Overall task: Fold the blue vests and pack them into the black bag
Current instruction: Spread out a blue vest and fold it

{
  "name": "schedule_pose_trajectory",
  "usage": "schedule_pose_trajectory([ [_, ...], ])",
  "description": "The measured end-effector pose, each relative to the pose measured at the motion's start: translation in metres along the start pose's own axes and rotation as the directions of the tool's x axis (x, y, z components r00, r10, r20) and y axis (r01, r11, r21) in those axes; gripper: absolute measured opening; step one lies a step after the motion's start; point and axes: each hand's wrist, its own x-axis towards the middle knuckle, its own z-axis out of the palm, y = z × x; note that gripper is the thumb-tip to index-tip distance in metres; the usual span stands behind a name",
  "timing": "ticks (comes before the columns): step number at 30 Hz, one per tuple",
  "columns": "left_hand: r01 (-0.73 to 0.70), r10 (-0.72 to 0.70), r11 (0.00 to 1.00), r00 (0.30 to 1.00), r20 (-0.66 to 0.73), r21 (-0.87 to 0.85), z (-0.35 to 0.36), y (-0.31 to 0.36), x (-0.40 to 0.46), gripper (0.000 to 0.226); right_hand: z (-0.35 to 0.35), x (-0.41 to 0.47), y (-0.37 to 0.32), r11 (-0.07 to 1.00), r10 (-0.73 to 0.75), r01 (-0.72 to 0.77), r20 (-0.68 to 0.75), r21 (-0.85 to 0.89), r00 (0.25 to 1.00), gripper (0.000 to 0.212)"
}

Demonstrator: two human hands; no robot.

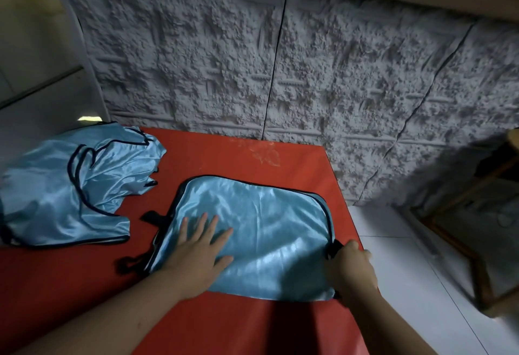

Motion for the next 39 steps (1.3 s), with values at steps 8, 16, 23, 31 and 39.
schedule_pose_trajectory([
  [8, 0.019, -0.011, 0.999, 0.988, 0.156, -0.05, -0.011, 0.076, -0.035, 0.067, 0.003, -0.033, -0.003, 0.999, 0.023, -0.029, 0.143, 0.038, 0.989, 0.06],
  [16, 0.321, -0.318, 0.947, 0.935, 0.154, 0.006, -0.028, 0.015, -0.051, 0.073, 0.037, -0.129, 0.001, 0.973, -0.186, 0.224, 0.369, -0.062, 0.911, 0.069],
  [23, 0.642, -0.63, 0.754, 0.767, 0.121, -0.141, -0.046, -0.034, -0.065, 0.074, -0.02, -0.091, -0.016, 0.917, -0.397, 0.396, -0.012, -0.049, 0.918, 0.043],
  [31, 0.676, -0.643, 0.573, 0.722, 0.257, -0.464, -0.027, -0.027, -0.064, 0.075, 0.011, -0.014, -0.056, 0.88, -0.471, 0.455, 0.121, 0.137, 0.874, 0.057],
  [39, 0.535, -0.6, 0.175, 0.723, 0.341, -0.827, -0.028, -0.027, -0.043, 0.056, 0.054, 0.017, -0.107, 0.876, -0.479, 0.48, 0.164, 0.038, 0.862, 0.04],
])
